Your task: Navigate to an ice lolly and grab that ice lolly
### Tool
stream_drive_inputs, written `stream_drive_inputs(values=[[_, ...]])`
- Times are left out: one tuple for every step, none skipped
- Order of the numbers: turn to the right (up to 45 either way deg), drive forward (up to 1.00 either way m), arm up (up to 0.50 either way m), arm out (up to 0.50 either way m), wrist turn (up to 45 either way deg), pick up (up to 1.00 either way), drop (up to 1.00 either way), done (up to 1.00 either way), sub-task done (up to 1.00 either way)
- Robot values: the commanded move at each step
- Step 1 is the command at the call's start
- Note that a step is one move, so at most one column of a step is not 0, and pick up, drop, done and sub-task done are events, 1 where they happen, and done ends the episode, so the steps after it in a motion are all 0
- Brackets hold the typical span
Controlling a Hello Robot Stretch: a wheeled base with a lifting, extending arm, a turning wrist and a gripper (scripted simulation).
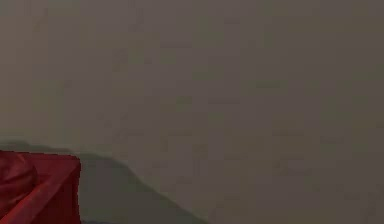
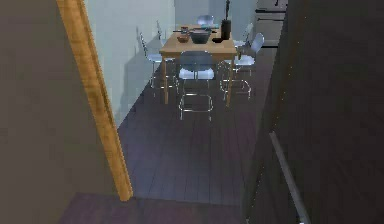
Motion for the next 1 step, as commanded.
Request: stream_drive_inputs(values=[[0.0, 0.05, 0.0, 0.0, 0.0, 0.0, 0.0, 0.0, 0.0]])
